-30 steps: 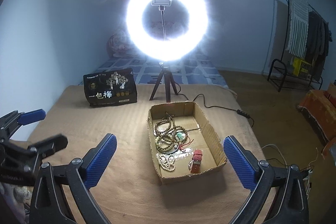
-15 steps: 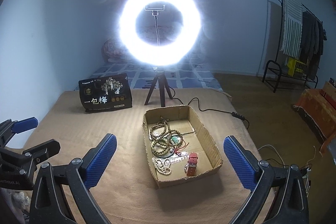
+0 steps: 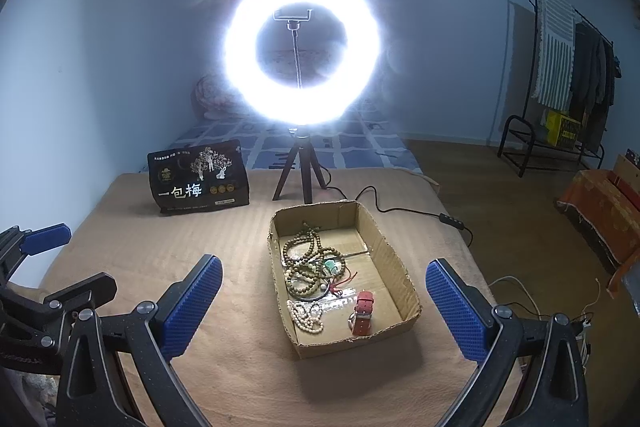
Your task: Organize jewelry
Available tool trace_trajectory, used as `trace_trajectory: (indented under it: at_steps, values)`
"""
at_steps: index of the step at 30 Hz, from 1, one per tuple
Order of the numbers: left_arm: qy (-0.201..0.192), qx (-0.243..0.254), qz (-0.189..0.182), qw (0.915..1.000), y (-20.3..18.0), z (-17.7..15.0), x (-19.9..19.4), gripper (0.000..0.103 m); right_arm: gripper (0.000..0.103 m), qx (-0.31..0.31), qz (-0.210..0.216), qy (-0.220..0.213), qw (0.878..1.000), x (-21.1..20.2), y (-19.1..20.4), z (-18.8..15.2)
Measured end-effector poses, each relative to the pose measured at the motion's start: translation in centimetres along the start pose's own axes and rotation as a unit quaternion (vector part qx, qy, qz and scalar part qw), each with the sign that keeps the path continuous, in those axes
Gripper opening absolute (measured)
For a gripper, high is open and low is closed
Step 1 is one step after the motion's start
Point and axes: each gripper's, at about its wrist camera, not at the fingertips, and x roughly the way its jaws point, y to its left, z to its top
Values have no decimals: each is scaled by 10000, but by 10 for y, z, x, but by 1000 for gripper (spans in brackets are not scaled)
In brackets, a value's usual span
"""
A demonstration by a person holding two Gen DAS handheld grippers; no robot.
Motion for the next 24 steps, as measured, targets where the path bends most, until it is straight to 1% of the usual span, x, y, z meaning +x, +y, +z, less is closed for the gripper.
trace_trajectory:
  at_steps: [24]
  values:
    - [-104, 47, -3, 9999, -4, 4, -8, 103, 103, -32, -31, 15, 10000, 0, 1, -1]
